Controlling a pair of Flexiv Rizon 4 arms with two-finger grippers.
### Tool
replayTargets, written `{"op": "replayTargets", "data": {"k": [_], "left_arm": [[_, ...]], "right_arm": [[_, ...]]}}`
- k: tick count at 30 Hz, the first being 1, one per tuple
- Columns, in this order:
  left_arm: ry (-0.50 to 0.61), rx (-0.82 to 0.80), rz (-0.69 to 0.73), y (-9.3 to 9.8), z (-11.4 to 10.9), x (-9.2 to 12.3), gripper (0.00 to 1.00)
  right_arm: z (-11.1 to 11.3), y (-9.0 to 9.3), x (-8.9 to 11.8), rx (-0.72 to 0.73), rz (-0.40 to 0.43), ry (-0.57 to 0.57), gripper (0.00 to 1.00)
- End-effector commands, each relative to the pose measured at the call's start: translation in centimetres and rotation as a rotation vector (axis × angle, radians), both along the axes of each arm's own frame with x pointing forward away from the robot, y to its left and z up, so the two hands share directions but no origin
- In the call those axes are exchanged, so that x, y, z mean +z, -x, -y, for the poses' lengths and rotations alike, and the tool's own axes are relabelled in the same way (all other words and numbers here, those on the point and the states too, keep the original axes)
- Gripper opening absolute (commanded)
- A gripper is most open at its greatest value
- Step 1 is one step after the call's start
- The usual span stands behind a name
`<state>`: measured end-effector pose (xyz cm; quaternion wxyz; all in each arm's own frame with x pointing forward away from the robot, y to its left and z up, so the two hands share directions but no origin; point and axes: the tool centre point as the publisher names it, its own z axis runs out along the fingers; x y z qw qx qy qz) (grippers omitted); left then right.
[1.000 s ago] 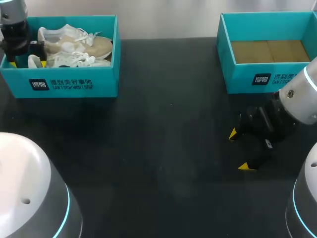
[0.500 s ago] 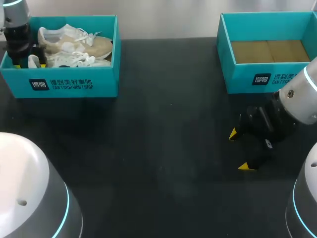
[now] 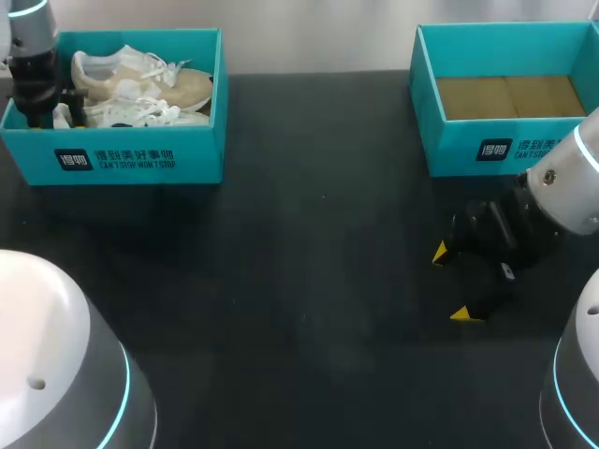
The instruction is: Take the shoe out of the shoebox, open the shoe tongue, remove and reinsert the insole, then place the shoe into the shoebox
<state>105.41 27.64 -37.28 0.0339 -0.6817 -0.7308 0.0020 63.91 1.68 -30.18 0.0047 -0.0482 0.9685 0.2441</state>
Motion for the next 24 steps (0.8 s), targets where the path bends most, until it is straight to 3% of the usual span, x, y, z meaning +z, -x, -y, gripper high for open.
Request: {"op": "replayTargets", "data": {"k": [1,6,8,13,14,16,24], "left_arm": [[0.001,-0.001,-0.005,-0.13,-0.07,-0.30,0.66],[0.001,-0.005,-0.010,0.07,0.02,-0.53,0.64],[0.000,-0.006,-0.010,0.13,0.06,-0.57,0.53],[-0.008,-0.009,-0.012,0.22,0.17,-0.67,0.42],[-0.009,-0.009,-0.013,0.22,0.19,-0.68,0.32],[-0.009,-0.009,-0.014,0.23,0.20,-0.70,0.01],[-0.007,-0.016,-0.015,0.55,-0.03,-0.68,0.00]], "right_arm": [[-0.05,0.06,-0.05,0.000,0.002,0.002,1.00],[-0.05,0.06,-0.05,0.000,0.002,0.002,1.00],[-0.05,0.06,-0.05,0.000,0.002,0.002,1.00],[-0.05,0.06,-0.05,0.000,0.002,0.002,1.00],[-0.05,0.06,-0.05,0.000,0.002,0.002,1.00],[-0.05,0.06,-0.05,0.000,0.002,0.002,1.00],[-0.05,0.06,-0.05,0.000,0.002,0.002,1.00]]}}
